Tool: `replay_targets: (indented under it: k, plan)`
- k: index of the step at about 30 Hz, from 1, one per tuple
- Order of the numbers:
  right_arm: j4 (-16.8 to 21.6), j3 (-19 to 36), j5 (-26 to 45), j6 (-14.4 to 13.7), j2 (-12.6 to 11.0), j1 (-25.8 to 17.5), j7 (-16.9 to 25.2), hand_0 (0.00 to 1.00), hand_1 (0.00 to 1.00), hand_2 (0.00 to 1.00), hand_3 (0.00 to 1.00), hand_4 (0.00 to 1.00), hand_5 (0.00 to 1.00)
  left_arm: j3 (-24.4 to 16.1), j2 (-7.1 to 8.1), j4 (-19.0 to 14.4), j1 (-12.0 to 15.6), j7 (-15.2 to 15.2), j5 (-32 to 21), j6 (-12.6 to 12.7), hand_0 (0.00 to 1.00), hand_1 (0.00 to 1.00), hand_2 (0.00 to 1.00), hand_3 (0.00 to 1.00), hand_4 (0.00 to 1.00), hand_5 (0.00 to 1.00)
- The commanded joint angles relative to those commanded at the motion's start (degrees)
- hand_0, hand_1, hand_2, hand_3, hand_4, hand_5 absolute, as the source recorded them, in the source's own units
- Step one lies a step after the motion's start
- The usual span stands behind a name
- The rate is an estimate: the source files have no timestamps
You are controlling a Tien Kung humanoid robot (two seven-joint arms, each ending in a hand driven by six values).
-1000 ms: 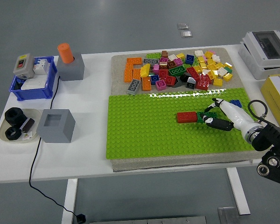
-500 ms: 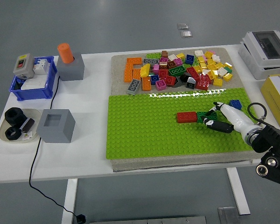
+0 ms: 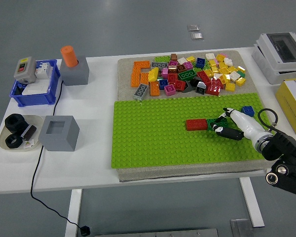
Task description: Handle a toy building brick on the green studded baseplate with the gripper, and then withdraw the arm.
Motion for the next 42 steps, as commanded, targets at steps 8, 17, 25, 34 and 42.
replay_targets:
  k: [8,17,25,34,42]
  plan:
    - [-0.7,-0.1,0.6,-0.1,0.4,0.0,0.2,0.996,0.943,0.982,0.654,0.636,0.741,0.0,-0.02,0.0,0.1,-0.1,0.1,0.0,0.810,0.842,0.828,0.859,0.940,0.612]
    - [-2.2,-0.2,1.7,-0.4,1.3,-0.2,0.9,0.993,0.941,0.977,0.654,0.637,0.742,-0.2,-0.07,0.0,0.1,-0.1,0.3,0.0,0.807,0.841,0.828,0.859,0.941,0.613]
    - [-2.9,-0.2,2.0,-0.6,1.6,0.0,1.1,0.989,0.938,0.976,0.652,0.636,0.734,-0.2,-0.05,0.0,0.0,-0.2,0.4,0.1,0.806,0.839,0.828,0.857,0.940,0.614]
    - [-3.7,0.2,2.3,-0.9,1.6,-0.2,1.5,0.986,0.934,0.974,0.651,0.638,0.730,0.0,-0.08,0.0,0.0,-0.3,0.1,0.0,0.805,0.839,0.828,0.858,0.941,0.614]
    - [-4.1,0.7,2.6,-1.2,1.6,-0.3,1.8,0.979,0.929,0.972,0.650,0.643,0.716,0.0,-0.06,0.0,0.0,-0.4,0.1,0.1,0.804,0.839,0.828,0.856,0.942,0.614]
